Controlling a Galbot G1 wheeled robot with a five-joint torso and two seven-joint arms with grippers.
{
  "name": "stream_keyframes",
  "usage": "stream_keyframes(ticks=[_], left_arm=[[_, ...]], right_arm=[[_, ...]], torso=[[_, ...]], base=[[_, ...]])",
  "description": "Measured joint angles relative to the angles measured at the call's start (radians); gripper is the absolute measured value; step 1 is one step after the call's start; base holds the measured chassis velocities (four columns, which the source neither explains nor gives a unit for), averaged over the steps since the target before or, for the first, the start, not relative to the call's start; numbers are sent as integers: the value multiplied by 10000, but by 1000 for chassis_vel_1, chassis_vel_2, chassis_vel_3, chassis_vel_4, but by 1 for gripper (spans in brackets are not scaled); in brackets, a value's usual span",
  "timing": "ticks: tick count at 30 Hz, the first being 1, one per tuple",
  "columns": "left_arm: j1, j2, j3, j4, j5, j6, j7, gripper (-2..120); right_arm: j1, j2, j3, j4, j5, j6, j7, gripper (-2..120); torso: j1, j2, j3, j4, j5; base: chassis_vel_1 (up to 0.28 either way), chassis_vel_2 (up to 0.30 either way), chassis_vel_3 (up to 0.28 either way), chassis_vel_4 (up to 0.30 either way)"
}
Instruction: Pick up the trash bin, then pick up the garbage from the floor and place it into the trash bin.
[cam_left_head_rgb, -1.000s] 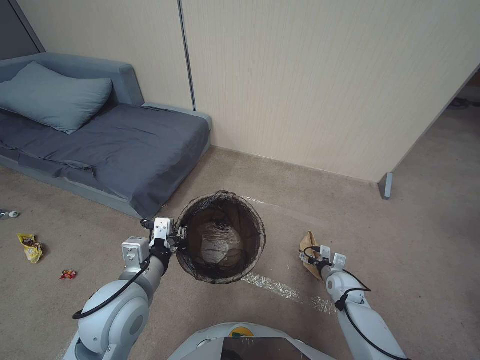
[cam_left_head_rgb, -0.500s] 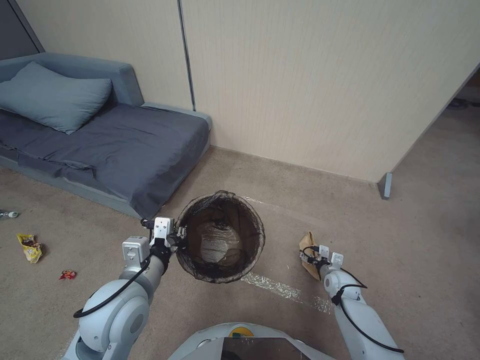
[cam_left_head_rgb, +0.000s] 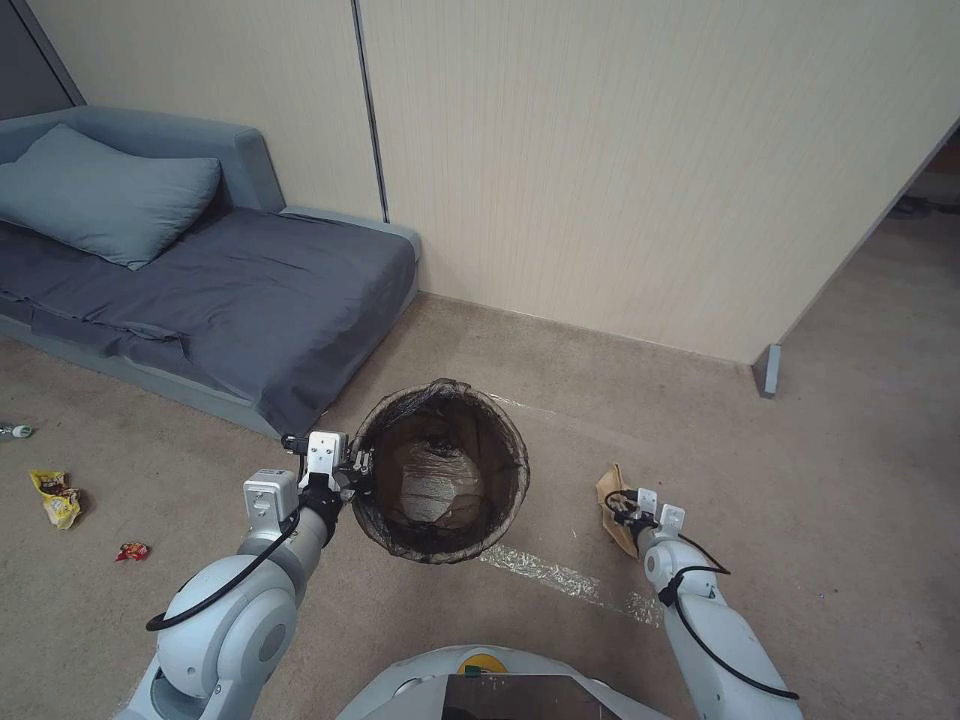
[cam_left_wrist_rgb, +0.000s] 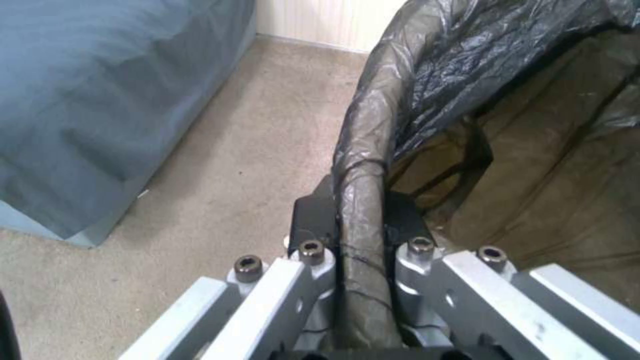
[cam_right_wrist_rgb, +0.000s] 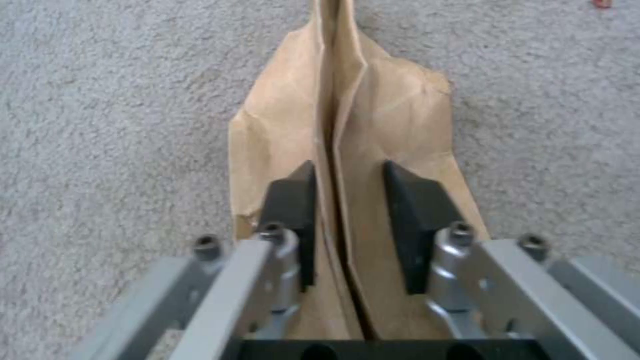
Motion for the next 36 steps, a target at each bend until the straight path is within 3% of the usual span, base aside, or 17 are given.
stream_keyframes(ticks=[7, 16, 20, 23, 25, 26, 28, 29, 36], left_arm=[[-39, 0, 8, 62, -18, 2, 0, 5], [-64, -14, 29, 89, -31, 4, 0, 5], [-56, -8, 32, 72, -35, 4, -1, 5], [-21, 24, 33, 21, -35, 5, -19, 5], [-11, 29, 34, 17, -33, 5, -26, 5], [6, 37, 33, 11, -23, 6, -44, 5], [12, 39, 38, 8, -17, 7, -49, 5], [17, 41, 55, 7, -5, 8, -59, 5], [8, 95, 138, 90, 53, 12, -81, 5]], right_arm=[[-8, 53, -2, 68, -193, 54, 43, 0], [-518, 48, 87, 1020, -517, 128, 146, 0], [-1049, -94, 241, 2228, -533, 122, 164, 0], [-1814, -422, 473, 4012, -323, 13, 118, 0], [-1999, -535, 548, 4566, -160, -59, 111, 0], [-2350, -789, 686, 5669, 199, -246, 102, 0], [-2492, -907, 744, 6123, 330, -326, 99, 0], [-2750, -1231, 872, 6975, 586, -468, 92, 0], [-3382, -2495, 1061, 9525, 1515, -922, 96, 0]], torso=[[0, 0, 1, 3, 5], [1, -2, 2, -2, 9], [1, -2, 2, -2, 1], [1, -2, 2, -7, 4], [1, -2, 1, -6, 0], [1, -2, 1, -4, -1], [1, -2, 1, -4, 1], [1, -2, 0, -2, -2], [0, -1, 0, -1, -4]], base=[[0, 0, 0, 0], [0, 0, 0, 0], [0, 0, 0, 0], [0, 0, 0, 0], [0, 0, 0, 0], [0, 0, 0, 0], [0, 0, 0, 0], [0, 0, 0, 0], [0, 0, 0, 0]])
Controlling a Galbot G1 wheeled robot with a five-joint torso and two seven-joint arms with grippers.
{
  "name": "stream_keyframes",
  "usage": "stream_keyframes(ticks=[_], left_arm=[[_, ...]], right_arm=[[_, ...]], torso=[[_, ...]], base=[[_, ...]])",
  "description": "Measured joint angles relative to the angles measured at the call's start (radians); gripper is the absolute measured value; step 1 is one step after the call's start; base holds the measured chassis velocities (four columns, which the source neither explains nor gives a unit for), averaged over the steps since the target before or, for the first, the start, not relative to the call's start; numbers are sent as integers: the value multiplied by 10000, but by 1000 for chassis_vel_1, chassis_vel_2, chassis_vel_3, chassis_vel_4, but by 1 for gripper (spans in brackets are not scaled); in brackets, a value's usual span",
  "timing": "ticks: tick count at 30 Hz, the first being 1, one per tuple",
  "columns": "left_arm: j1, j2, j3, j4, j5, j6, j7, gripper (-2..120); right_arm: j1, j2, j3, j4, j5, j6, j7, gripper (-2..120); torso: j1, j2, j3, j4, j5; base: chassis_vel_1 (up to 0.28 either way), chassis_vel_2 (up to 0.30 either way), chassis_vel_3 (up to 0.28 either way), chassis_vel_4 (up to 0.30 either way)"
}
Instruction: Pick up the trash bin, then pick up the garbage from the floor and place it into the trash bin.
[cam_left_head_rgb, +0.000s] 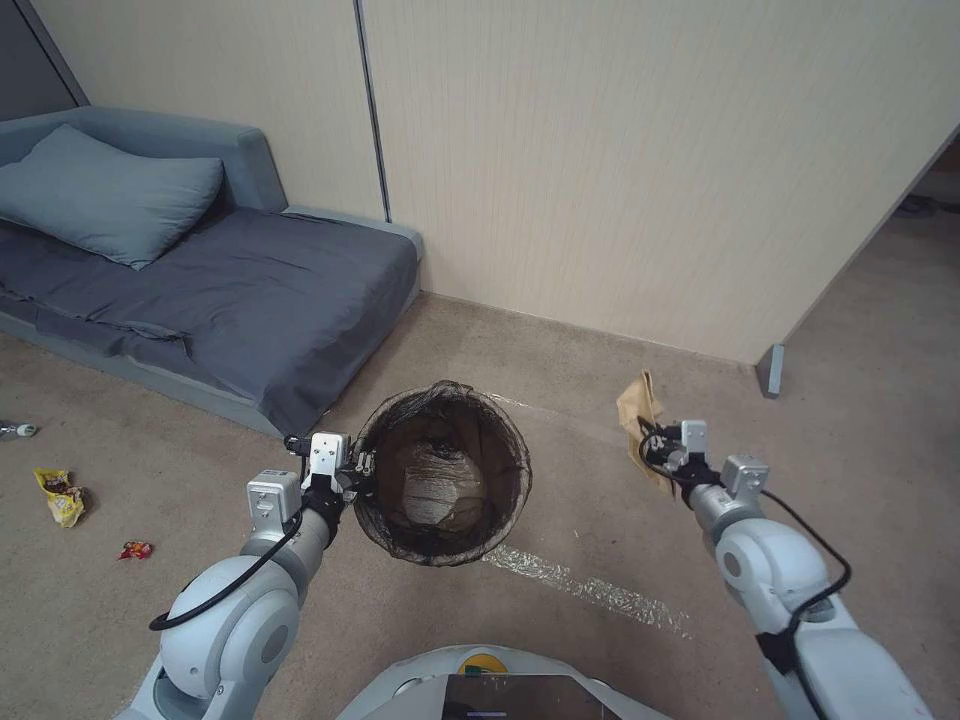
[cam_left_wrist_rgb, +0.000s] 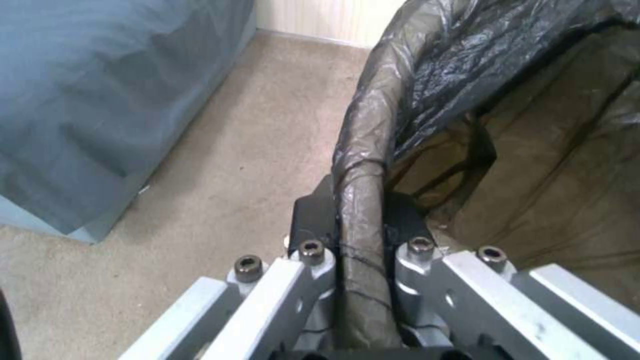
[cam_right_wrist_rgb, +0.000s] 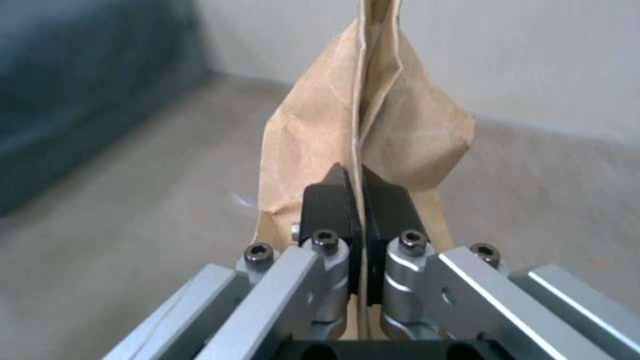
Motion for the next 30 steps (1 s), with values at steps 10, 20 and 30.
stream_keyframes(ticks=[10, 20, 30], left_arm=[[-168, 286, 110, 248, -130, 26, -156, 5], [-167, 418, 233, 248, -274, 69, -338, 5], [-280, 424, 417, 275, -378, 139, -403, 5]], right_arm=[[371, -1114, -687, 2180, 2092, -1075, -80, 0], [2644, -1679, -3183, 2615, 2718, -1487, -132, 0], [4339, -1466, -6031, 2548, 3070, -1801, 471, 0]], torso=[[0, 0, 0, -4, 1], [0, 0, 0, 0, 2], [0, 0, 1, -1, 1]], base=[[0, 0, 0, 0], [0, 0, 0, 0], [0, 0, 0, 0]])
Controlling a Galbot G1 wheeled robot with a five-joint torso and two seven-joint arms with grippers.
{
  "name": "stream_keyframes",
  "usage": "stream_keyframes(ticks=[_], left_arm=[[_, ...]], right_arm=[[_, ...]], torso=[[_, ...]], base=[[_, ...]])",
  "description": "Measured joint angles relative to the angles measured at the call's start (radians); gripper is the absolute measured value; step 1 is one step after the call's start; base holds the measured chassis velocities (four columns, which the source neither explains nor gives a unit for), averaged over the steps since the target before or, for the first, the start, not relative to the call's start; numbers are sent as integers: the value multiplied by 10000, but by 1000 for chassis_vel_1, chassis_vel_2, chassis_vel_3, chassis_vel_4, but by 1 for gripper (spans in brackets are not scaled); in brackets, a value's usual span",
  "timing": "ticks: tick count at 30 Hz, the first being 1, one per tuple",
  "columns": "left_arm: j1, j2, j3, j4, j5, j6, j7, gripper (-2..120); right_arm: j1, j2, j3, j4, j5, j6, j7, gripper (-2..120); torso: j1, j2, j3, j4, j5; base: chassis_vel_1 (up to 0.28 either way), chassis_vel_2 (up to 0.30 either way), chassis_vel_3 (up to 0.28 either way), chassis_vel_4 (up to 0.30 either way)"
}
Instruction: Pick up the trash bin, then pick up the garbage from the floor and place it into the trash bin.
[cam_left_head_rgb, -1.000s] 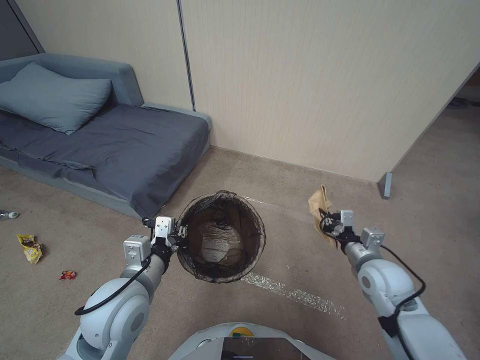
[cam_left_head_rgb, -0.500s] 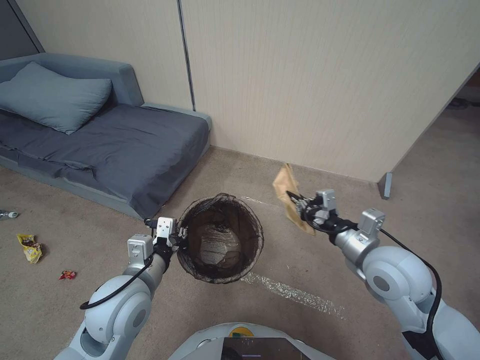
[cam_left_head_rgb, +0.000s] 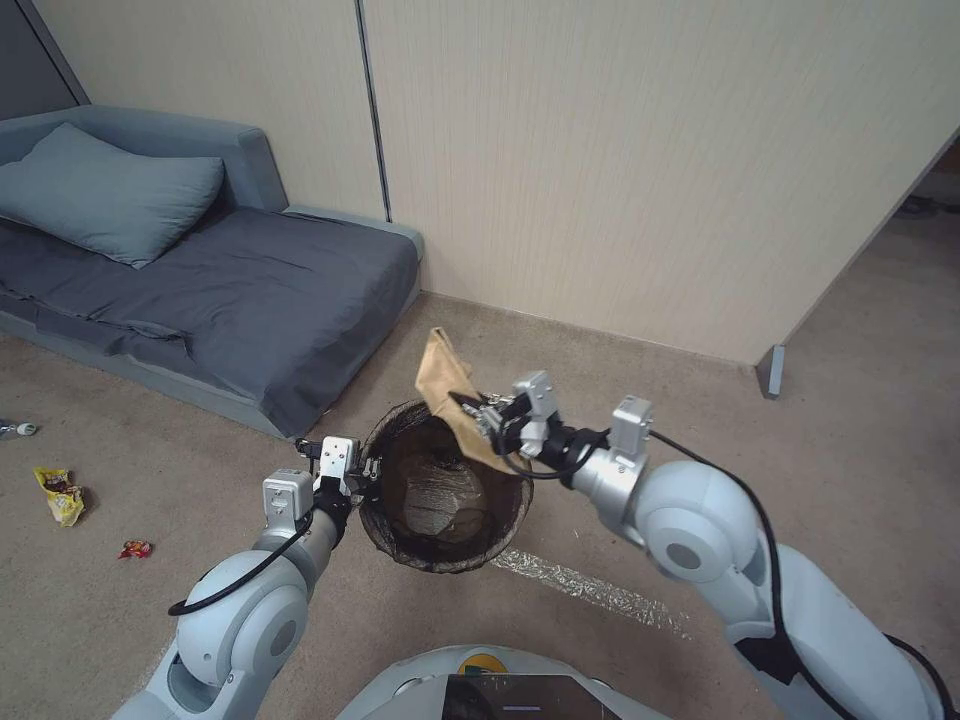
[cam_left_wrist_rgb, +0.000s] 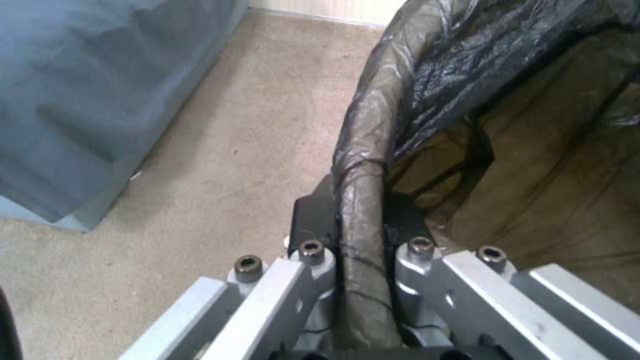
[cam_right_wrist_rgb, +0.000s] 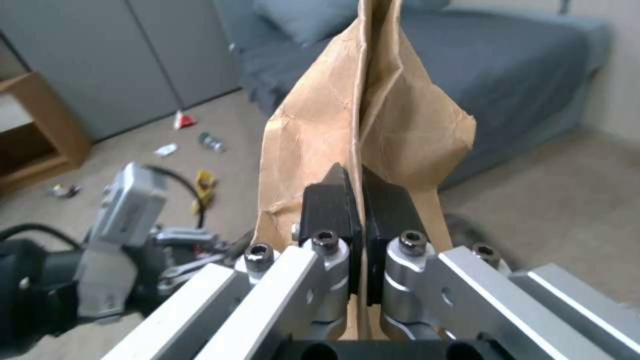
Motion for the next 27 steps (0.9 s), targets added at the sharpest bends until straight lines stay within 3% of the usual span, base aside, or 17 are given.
stream_keyframes(ticks=[12, 27], left_arm=[[-218, -99, 129, 40, -154, 29, -67, 5], [-371, -162, 147, 70, -272, 33, -96, 5]], right_arm=[[81, 322, -1635, -587, -566, -6, 522, 0], [48, 636, -2146, -1223, -1162, 55, 1001, 54]], torso=[[0, 0, 0, -1, 1], [-1, 0, 0, -1, 1]], base=[[0, 0, 0, 0], [0, 0, 0, 0]])
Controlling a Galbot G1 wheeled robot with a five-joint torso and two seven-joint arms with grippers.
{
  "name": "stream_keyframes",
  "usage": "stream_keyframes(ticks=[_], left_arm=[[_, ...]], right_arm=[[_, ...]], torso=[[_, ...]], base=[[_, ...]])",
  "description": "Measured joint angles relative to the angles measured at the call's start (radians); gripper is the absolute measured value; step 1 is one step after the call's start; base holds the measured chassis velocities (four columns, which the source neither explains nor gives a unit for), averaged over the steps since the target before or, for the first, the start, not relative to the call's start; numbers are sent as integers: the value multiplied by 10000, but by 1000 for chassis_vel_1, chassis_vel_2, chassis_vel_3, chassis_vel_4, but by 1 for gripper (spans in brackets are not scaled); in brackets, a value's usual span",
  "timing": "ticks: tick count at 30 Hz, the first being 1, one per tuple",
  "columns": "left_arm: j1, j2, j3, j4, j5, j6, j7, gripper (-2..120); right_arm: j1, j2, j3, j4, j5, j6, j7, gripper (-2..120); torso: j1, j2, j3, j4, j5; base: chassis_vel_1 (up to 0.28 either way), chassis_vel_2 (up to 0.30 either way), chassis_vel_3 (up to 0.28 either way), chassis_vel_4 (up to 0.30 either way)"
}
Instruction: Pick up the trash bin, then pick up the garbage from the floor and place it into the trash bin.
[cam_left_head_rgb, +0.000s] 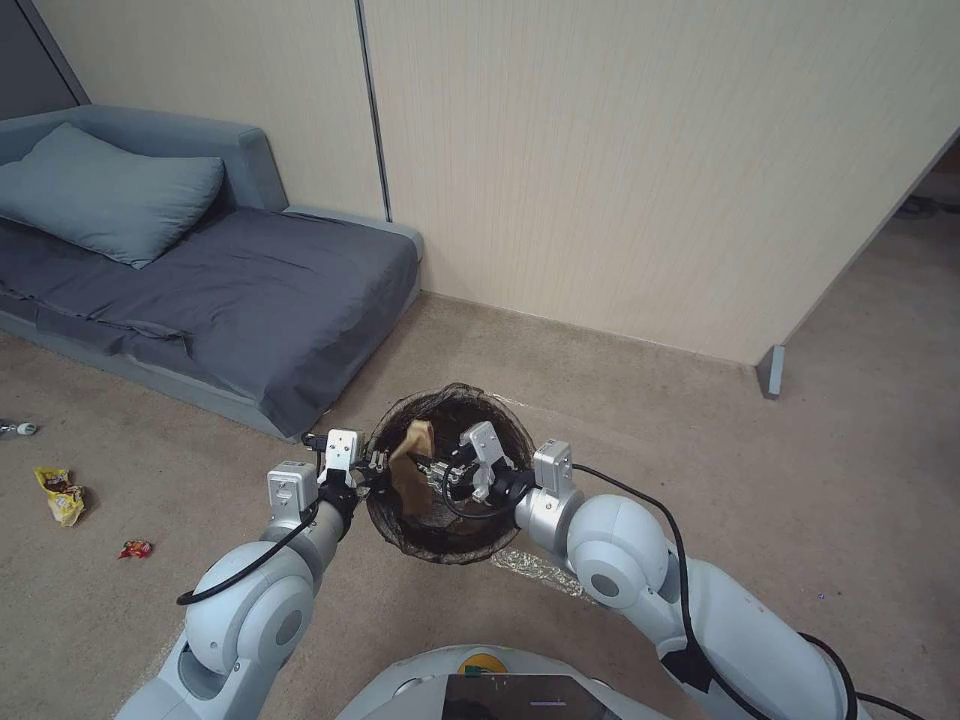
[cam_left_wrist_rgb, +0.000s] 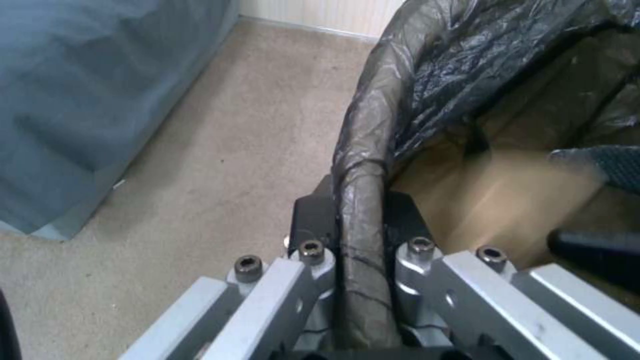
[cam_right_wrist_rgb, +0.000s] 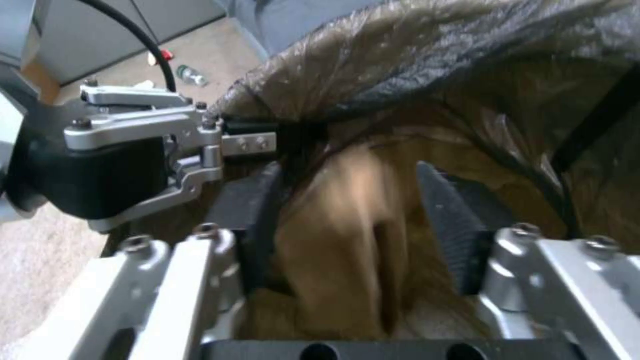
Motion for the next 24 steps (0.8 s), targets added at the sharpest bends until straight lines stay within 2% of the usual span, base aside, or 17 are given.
stream_keyframes(ticks=[1, 3, 4, 6, 7, 9, 10, 12, 15, 18, 19, 21, 23, 24], left_arm=[[-5, 0, -1, 2, -5, 0, 0, 5], [-16, 6, -3, 2, -34, 0, 3, 5], [-16, 6, -3, 2, -34, 0, 3, 5], [-25, 21, -6, 2, -55, 0, 5, 5], [-25, 21, -6, 2, -55, 0, 5, 5], [-49, 46, -15, 3, -83, 0, 6, 5], [-49, 46, -15, 3, -83, 0, 6, 5], [-80, 52, -15, 26, -106, 0, 6, 5], [-114, 47, -14, 56, -114, 0, 8, 5], [-187, 29, -12, 120, -128, -1, 11, 5], [-187, 29, -12, 120, -128, -1, 11, 5], [-224, 22, -39, 156, -140, -1, 11, 5], [-238, 24, -55, 169, -143, -2, 11, 5], [-259, 33, -86, 182, -163, -3, 9, 5]], right_arm=[[-10, 0, 2, 16, 1, 0, 16, 55], [-24, -46, 60, 160, 12, 6, 58, 66], [-24, -46, 60, 160, 12, 6, 58, 66], [-33, -100, 252, 319, 85, 24, 87, 80], [-33, -100, 252, 319, 85, 24, 87, 80], [-135, -204, 709, 579, 227, 55, 93, 89], [-135, -204, 709, 579, 227, 55, 93, 89], [-302, -344, 1228, 861, 326, 105, 28, 97], [-536, -476, 1751, 1132, 363, 163, -95, 100], [-1383, -698, 3035, 1766, 358, 399, -456, 100], [-1383, -698, 3035, 1766, 358, 399, -456, 100], [-2086, -773, 3664, 2055, -65, 733, -706, 100], [-2390, -782, 3825, 2134, -332, 953, -729, 100], [-2996, -733, 4124, 2178, -1076, 1603, -700, 100]], torso=[[0, 0, 0, 0, 0], [0, 0, 0, 1, 0], [0, 0, 0, 1, 0], [0, 0, 0, 1, -1], [0, 0, 0, 1, -1], [0, 0, 0, 1, 1], [0, 0, 0, 1, 1], [0, 0, 0, 1, 1], [0, 0, 0, 1, 2], [0, 0, -1, 1, 2], [0, 0, -1, 1, 2], [0, 0, 0, -1, 1], [0, 0, -1, -1, 1], [0, 0, -1, -2, 1]], base=[[0, 0, 0, 0], [0, 0, 0, 0], [0, 0, 0, 0], [0, 0, 0, 0], [0, 0, 0, 0], [0, 0, 0, 0], [0, 0, 0, 0], [0, 0, 0, 0], [0, 0, 0, 0], [0, 0, 0, 0], [0, 0, 0, 0], [0, 0, 0, 0], [0, 0, 0, 0], [0, 0, 0, 0]])
